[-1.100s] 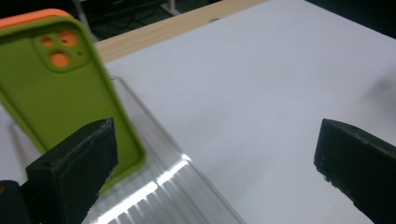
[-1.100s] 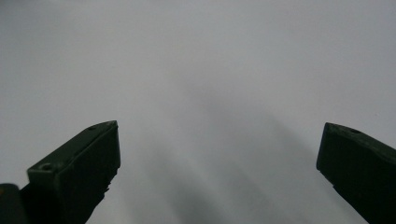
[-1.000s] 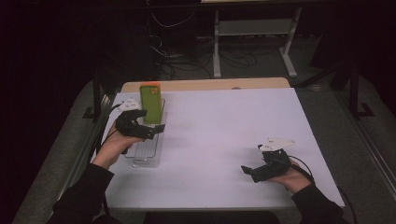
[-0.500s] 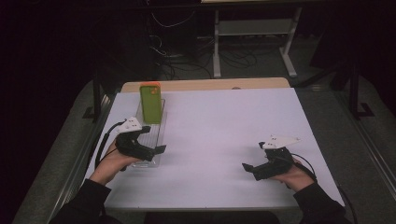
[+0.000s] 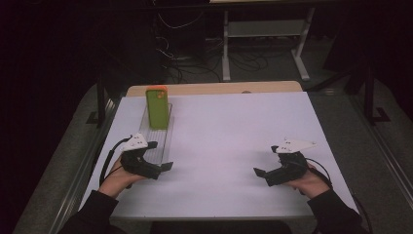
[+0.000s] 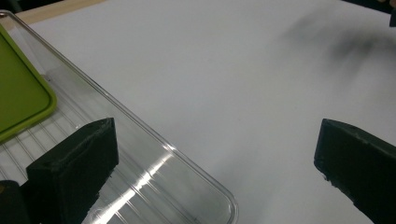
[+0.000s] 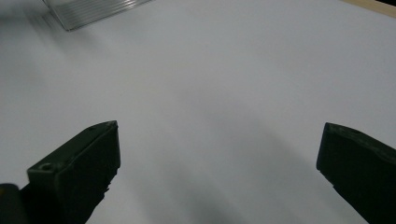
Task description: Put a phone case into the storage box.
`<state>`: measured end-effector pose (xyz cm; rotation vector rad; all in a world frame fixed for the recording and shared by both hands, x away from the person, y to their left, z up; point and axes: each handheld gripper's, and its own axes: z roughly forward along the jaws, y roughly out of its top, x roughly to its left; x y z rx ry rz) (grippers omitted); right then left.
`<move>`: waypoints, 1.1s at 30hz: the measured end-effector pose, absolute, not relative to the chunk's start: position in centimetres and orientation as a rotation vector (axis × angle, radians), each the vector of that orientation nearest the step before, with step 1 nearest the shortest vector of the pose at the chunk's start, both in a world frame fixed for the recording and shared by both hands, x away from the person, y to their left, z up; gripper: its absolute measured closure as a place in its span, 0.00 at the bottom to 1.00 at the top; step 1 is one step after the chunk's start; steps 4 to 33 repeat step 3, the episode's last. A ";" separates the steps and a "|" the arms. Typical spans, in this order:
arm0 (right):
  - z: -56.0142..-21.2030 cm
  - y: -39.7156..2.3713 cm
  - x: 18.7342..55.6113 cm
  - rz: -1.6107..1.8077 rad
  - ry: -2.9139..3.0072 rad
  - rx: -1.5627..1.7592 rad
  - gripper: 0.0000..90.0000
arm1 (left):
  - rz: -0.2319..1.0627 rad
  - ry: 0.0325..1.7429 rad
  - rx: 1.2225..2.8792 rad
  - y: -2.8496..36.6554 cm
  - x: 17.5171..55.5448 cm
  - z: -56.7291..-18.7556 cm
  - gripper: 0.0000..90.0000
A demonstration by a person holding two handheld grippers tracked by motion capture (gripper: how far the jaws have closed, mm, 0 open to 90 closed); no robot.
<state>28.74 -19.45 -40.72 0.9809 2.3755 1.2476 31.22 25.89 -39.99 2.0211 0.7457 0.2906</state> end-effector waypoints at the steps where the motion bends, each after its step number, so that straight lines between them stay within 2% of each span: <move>1: -40.7 -19.4 28.7 1.251 2.374 0.980 0.00 | 0.283 0.747 2.027 25.9 31.2 -40.1 0.00; 33: -40.6 -19.4 28.7 1.251 2.372 0.980 0.00 | 0.278 0.750 2.028 25.9 31.2 -40.2 0.00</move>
